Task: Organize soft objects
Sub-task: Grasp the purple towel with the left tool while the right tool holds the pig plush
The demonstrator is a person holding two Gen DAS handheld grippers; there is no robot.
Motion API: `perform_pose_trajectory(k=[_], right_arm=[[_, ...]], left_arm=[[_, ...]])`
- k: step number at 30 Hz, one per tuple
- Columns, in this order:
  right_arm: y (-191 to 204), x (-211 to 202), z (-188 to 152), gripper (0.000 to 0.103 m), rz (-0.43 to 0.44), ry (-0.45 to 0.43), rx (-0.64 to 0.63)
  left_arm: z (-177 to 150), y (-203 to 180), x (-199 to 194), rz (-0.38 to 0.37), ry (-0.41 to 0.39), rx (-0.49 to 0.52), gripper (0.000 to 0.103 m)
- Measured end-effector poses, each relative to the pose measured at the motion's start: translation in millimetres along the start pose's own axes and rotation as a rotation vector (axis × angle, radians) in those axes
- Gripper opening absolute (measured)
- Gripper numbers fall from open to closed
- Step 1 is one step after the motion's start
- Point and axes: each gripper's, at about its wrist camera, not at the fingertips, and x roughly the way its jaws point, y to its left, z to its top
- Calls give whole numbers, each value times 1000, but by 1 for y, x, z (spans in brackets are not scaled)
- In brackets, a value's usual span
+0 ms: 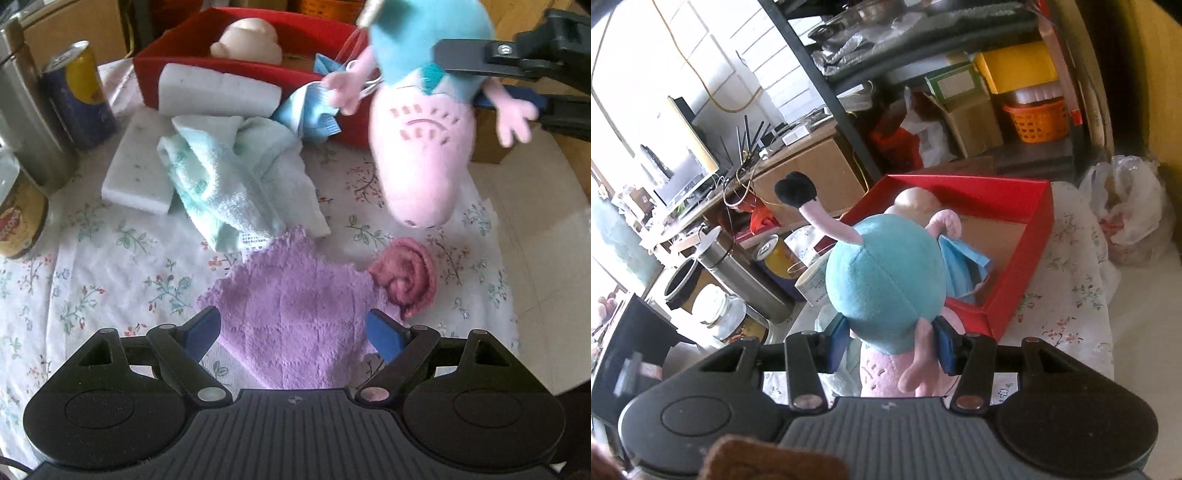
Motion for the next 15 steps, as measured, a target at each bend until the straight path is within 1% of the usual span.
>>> perform_pose_trajectory(k=[1, 3, 4, 5, 7, 8, 9, 10, 12, 15], right_arm=[[-3, -1, 1, 20, 0, -4, 12], [-8, -4, 3, 20, -5, -13, 31], [-10, -5, 3, 20, -9, -22, 37], [-11, -7, 4, 20, -12, -30, 42], [-13, -10, 5, 20, -12, -37, 47], [-14, -11, 6, 20, -11, -39, 49], [-15, -11, 6, 20, -10, -39, 49], [-15, -11, 6, 20, -12, -38, 50], [-17, -11, 6, 20, -13, -36, 52], [-16, -9, 7, 20, -10, -31, 57]], left_arm=[[2, 1, -3, -25, -16, -30, 84], [8, -3, -10, -100, -36, -63, 84], [11, -7, -11, -127, -40, -58, 84], [13, -14, -12, -137, -40, -43, 84], [12, -26, -9, -108, -31, 4, 81], [10, -29, -7, -76, -27, 22, 76], [7, -30, -5, -46, -28, 34, 73], [4, -30, -5, -31, -32, 37, 72], [-1, -19, -8, -43, -15, 5, 66], [-10, -10, -1, -65, 20, -34, 67]])
